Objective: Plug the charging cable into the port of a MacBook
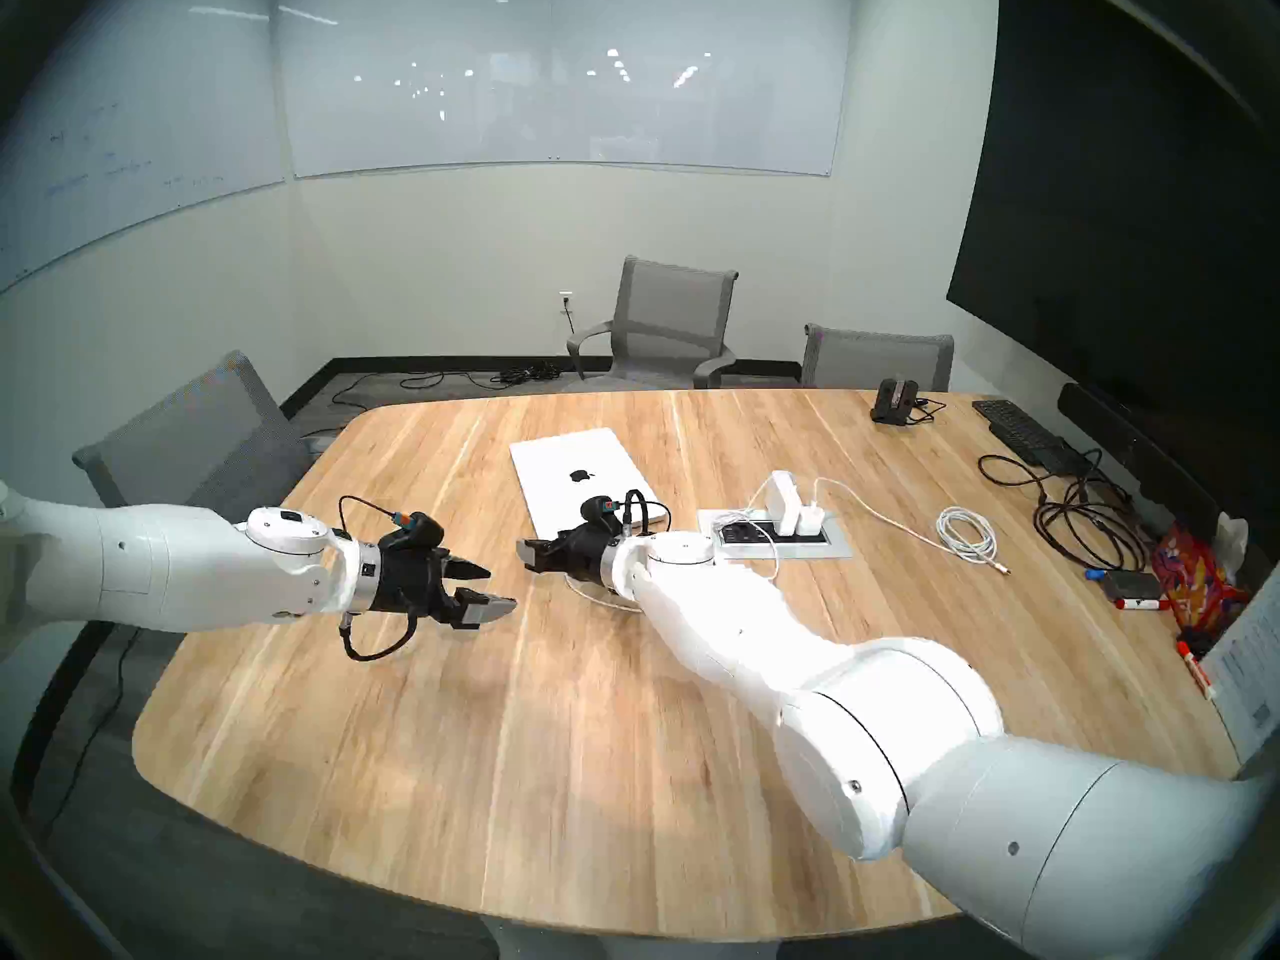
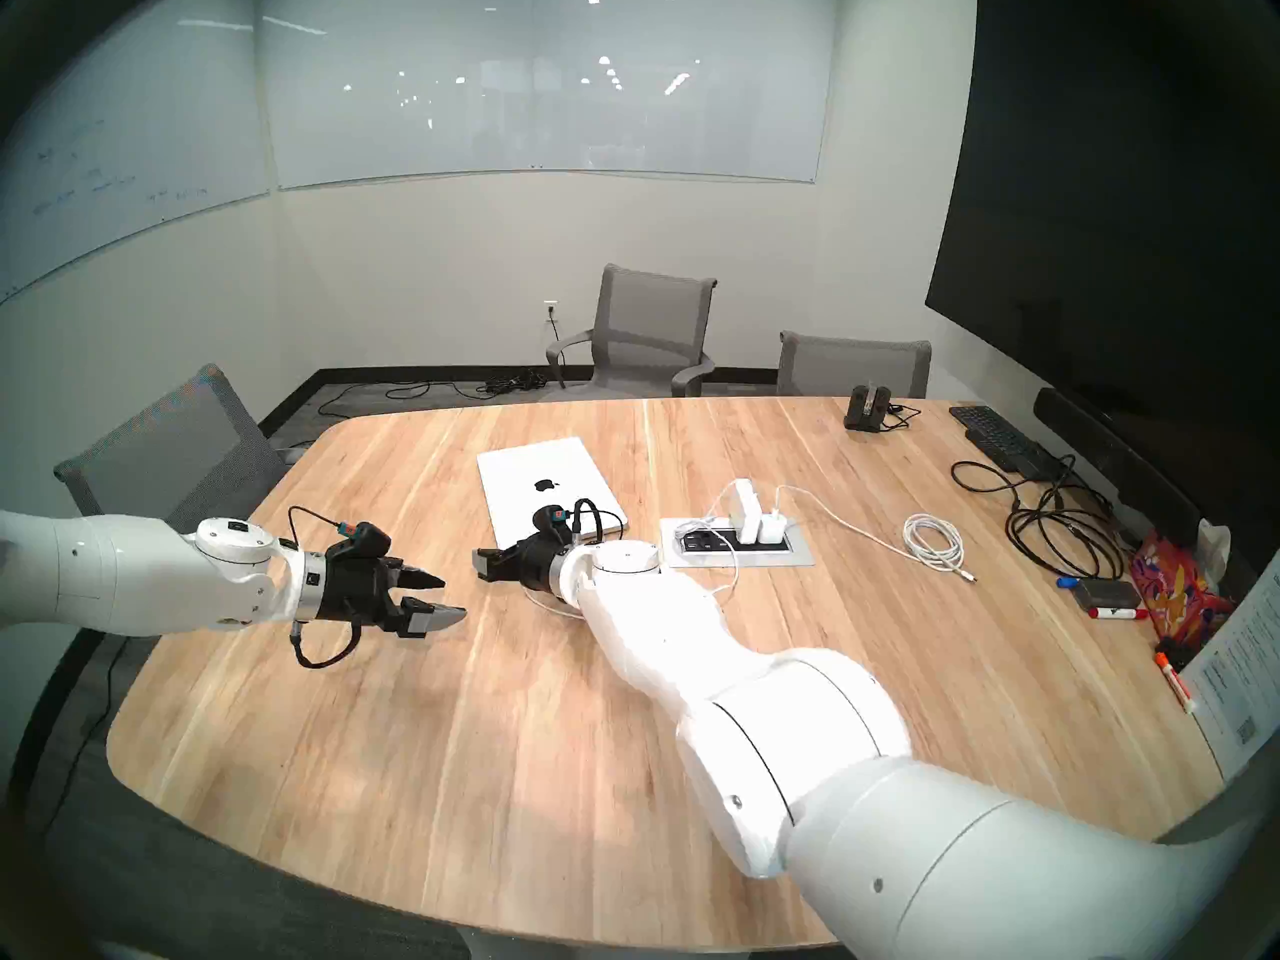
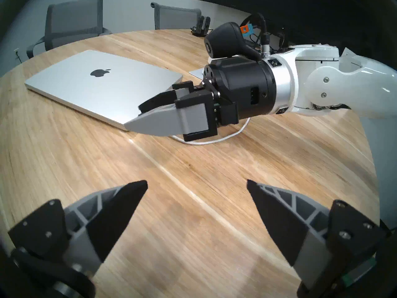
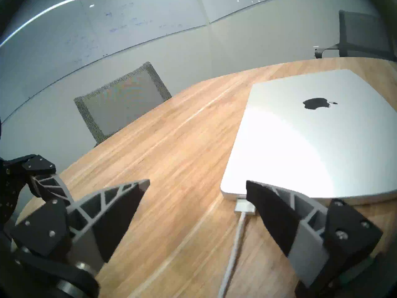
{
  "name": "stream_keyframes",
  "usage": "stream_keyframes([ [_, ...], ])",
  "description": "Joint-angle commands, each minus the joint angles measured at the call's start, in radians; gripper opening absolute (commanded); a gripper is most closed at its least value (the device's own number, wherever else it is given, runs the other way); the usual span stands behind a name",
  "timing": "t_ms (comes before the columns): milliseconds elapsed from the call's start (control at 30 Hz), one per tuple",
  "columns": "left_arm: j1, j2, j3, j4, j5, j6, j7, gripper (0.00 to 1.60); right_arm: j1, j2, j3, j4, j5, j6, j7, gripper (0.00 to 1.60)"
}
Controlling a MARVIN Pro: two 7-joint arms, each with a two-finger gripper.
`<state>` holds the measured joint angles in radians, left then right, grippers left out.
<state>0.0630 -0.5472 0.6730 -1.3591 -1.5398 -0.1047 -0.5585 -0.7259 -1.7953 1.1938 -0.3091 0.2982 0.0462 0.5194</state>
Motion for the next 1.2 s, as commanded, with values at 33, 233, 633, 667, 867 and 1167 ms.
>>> stream_keyframes([
  [33,-0.018,-0.002,-0.013,0.002,-0.001,-0.003,0.002,1.6,0.042,-0.02,0.004,0.015,0.002,-0.022,-0.004,1.6],
  [233,-0.018,-0.002,-0.013,0.002,-0.001,-0.003,0.002,1.6,0.051,-0.023,0.007,0.032,0.003,-0.03,-0.003,1.6],
  [633,-0.018,-0.002,-0.013,0.002,-0.001,-0.003,0.002,1.6,0.068,-0.031,0.016,0.075,0.005,-0.043,-0.005,1.6],
  [667,-0.018,-0.002,-0.013,0.002,-0.001,-0.003,0.002,1.6,0.069,-0.031,0.016,0.078,0.005,-0.044,-0.004,1.6],
  [867,-0.018,-0.002,-0.013,0.002,-0.001,-0.003,0.002,1.6,0.078,-0.033,0.023,0.093,0.008,-0.042,-0.002,1.6],
  [1167,-0.018,-0.002,-0.013,0.002,-0.001,-0.003,0.002,1.6,0.091,-0.035,0.028,0.116,0.004,-0.041,0.006,1.6],
])
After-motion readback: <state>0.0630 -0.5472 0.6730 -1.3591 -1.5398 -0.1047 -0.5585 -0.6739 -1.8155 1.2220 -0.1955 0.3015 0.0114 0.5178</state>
